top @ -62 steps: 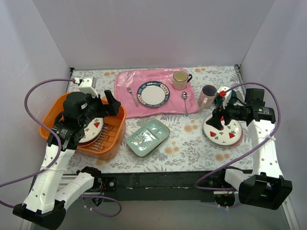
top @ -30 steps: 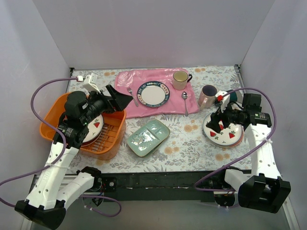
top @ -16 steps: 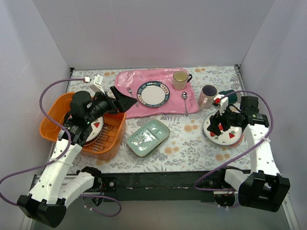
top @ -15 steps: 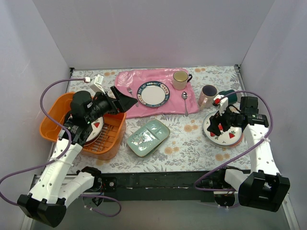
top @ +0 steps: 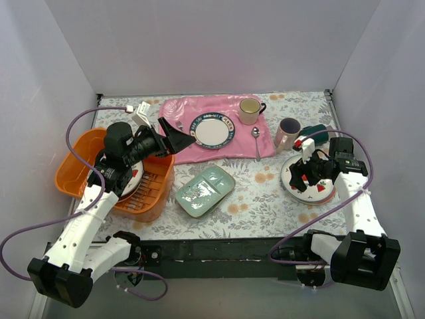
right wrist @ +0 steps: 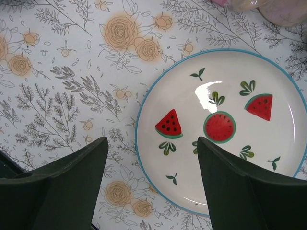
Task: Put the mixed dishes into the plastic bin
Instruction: Pick up the plate at the center of the board.
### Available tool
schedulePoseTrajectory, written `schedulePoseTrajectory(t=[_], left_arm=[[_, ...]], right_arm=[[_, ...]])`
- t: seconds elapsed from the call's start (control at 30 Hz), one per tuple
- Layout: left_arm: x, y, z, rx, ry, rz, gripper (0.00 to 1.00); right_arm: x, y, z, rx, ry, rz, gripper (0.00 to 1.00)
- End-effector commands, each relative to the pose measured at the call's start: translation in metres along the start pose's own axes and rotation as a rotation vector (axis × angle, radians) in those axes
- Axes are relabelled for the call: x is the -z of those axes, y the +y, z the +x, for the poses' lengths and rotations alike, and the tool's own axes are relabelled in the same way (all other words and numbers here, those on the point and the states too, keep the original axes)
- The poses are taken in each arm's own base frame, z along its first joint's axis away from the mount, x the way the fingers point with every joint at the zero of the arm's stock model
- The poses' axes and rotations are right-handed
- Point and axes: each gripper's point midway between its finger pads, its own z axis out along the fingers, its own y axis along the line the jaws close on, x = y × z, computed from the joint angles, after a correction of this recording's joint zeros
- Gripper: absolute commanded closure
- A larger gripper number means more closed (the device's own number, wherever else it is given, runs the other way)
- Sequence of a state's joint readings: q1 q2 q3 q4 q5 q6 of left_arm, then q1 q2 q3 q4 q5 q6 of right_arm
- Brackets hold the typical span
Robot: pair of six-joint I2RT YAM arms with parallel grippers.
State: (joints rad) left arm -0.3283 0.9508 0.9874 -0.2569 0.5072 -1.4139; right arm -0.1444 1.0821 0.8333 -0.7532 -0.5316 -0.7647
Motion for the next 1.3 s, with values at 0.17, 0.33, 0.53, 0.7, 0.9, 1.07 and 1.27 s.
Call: schedulePoseTrajectory(t=[0.17,0.33,0.53,0.7,0.9,1.07,1.27], left_arm=[[-0.019,-0.012,0.028,0.018,0.079,0.038,0.02],[-0.043,-0.02,0.052,-0.047,0.12,-0.015,0.02],[-0.064,-0.019,0.077,-0.106,0.187,-0.09,0.02],[-0.074,-0.019,0.096,-0.118,0.236,-0.099,0.02],[-0.076,-0.017,0.103,-0.122,0.25,-0.105,0.02],[-0.076,-0.015,0.105,-0.129,0.255,-0.108,0.02],[-0.074,-0.014,0.106,-0.136,0.249,-0.112,0.02]], right_arm=[[-0.007,-0.009,0.017,0.003,0.065,0.047,0.18],[-0.01,-0.012,0.03,-0.016,0.139,0.071,0.19],[-0.015,-0.015,0.043,-0.009,0.208,0.098,0.21],[-0.024,-0.01,0.055,0.015,0.275,0.089,0.27],[-0.035,0.004,0.06,0.076,0.307,0.046,0.39],[-0.047,0.009,0.066,0.109,0.342,0.043,0.49],[-0.058,0.009,0.072,0.127,0.375,0.062,0.63]])
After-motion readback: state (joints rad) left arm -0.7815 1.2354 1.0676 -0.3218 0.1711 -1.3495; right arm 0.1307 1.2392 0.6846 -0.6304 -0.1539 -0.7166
